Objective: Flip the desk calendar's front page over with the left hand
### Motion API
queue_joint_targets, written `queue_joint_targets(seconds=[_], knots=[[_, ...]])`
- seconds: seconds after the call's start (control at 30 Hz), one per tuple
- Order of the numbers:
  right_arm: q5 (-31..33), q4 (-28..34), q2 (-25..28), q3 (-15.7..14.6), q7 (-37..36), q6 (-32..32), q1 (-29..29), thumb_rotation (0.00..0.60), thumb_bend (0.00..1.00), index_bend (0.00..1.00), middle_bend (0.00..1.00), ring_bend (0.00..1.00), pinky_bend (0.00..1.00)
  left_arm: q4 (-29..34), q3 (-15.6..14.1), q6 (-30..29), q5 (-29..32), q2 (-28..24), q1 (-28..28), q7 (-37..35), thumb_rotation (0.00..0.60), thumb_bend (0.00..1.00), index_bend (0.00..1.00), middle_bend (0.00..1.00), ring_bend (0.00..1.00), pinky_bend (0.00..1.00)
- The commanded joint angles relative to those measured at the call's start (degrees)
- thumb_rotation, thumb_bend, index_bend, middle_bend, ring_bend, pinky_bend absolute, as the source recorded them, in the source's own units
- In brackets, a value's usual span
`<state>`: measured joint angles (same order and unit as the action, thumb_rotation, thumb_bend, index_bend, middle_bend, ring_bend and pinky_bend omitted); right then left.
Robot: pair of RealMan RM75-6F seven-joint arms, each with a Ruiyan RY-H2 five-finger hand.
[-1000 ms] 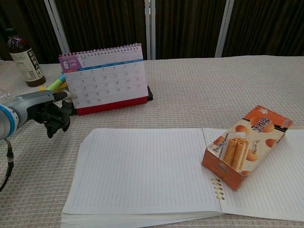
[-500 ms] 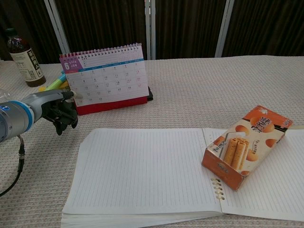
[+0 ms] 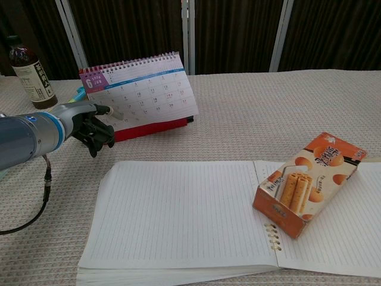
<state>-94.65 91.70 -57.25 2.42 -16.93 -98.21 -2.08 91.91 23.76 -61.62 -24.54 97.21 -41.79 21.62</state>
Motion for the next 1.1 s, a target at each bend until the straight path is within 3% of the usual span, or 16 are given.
queue_joint_targets(seconds=[0.03, 0.53, 0.83, 0.9, 1.0, 1.1], knots=[[0.24, -0.08, -0.05, 0.02, 0.02, 0.13, -0.04, 0.6, 0.07, 0.0, 0.0, 0.0, 0.0, 1.56, 0.51, -0.17, -1.65, -0.19, -0.82, -0.23, 0.6, 0.79, 0.0, 0.66, 0.67, 0.59], [-0.1, -0.06, -0.01, -0.06, -0.09, -0.55, -0.43, 0.6, 0.07, 0.0, 0.0, 0.0, 0.0, 9.67, 1.33, -4.72, -5.98, -3.85, -1.39, -0.55, 0.6, 0.79, 0.0, 0.66, 0.67, 0.59], [-0.11, 0.06, -0.12, -0.07, 0.2, -0.29, -0.33, 0.6, 0.07, 0.0, 0.0, 0.0, 0.0, 14.82, 2.34, -9.25, -11.92, -6.95, -1.42, -0.42, 0.6, 0.79, 0.0, 0.64, 0.66, 0.57], [-0.08, 0.04, -0.11, -0.04, 0.18, -0.27, -0.31, 0.6, 0.07, 0.0, 0.0, 0.0, 0.0, 15.0, 2.48, -10.18, -12.76, -7.11, -1.52, -0.19, 0.6, 0.79, 0.0, 0.6, 0.63, 0.55], [-0.09, 0.03, -0.1, -0.04, 0.13, -0.28, -0.31, 0.6, 0.07, 0.0, 0.0, 0.0, 0.0, 15.03, 3.19, -11.92, -14.27, -7.28, -1.56, -0.37, 0.6, 0.79, 0.0, 0.45, 0.49, 0.5], [-0.12, 0.02, -0.09, -0.07, 0.09, -0.26, -0.33, 0.6, 0.07, 0.0, 0.0, 0.0, 0.0, 13.98, 3.37, -14.05, -16.49, -7.54, -1.61, 0.06, 0.6, 0.78, 0.0, 0.21, 0.28, 0.35]])
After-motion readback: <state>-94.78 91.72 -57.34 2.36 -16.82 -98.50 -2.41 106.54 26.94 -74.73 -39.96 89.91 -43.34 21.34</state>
